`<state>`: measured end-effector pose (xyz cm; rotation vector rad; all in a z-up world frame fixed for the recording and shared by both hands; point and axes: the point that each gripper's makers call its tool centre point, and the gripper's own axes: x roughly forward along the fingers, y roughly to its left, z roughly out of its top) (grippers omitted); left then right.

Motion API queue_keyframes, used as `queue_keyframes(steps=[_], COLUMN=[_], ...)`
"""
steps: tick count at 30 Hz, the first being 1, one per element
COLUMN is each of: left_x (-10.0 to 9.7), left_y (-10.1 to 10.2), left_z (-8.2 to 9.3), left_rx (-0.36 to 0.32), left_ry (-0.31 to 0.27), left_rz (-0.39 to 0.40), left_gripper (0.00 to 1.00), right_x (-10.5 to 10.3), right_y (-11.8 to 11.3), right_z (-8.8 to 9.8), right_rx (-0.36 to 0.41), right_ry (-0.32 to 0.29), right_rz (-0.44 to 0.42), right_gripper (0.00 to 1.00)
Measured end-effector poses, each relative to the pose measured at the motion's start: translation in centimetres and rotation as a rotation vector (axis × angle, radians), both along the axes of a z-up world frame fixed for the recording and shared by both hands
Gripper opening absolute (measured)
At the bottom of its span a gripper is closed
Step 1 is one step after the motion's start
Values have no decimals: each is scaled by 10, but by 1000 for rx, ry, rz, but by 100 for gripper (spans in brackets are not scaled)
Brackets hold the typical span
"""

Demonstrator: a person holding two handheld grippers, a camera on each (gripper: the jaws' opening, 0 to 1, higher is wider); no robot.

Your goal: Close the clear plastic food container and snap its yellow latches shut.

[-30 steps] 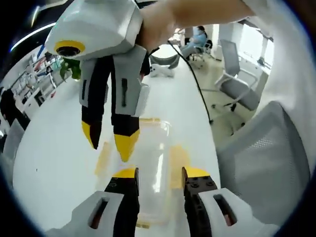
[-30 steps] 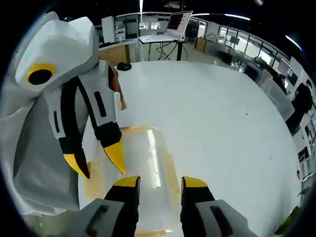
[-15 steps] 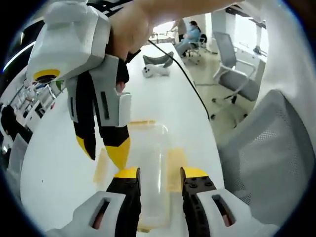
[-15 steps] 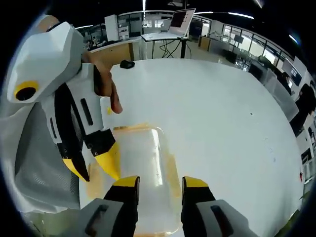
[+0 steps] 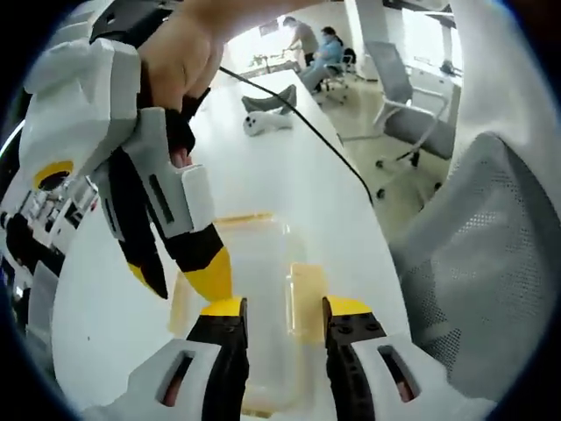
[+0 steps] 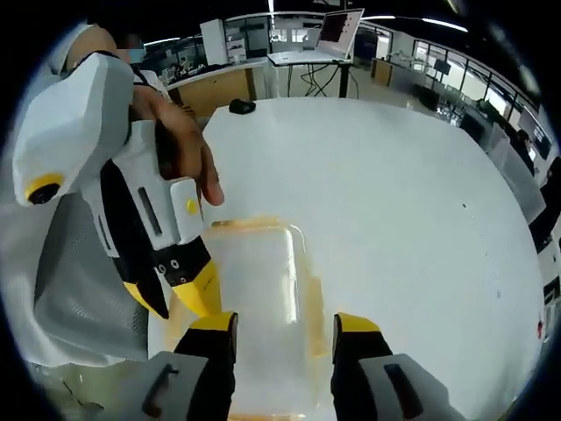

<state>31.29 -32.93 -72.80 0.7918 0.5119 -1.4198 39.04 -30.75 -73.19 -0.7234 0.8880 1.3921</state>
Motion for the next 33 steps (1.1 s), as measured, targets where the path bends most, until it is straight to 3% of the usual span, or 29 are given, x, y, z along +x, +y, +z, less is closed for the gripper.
queue_keyframes(steps=[9,13,21,25,26,33], left_x=[4,5,4,4,4,5], left_y=[1,0,-1,-1,-1,-1], left_z=[-3,-4,-7,-7,-8,-8], left_rx=[25,22,53,63,68,76], left_ry=[-133,-142,-214,-235,-247,-260], left_rz=[-38,-34,-92,-97,-102,-101], left_gripper=[29,29,29,29,29,29], right_x=[-1,2,1,-7,-3,-6], right_y=[-1,-2,-1,-1,0,1], right_z=[-4,-6,-9,-9,-10,-10], right_rx=[-30,-43,-53,-65,-64,-68], right_ry=[86,112,171,250,229,265], right_rz=[53,67,109,126,131,101], right_gripper=[46,48,48,42,42,42])
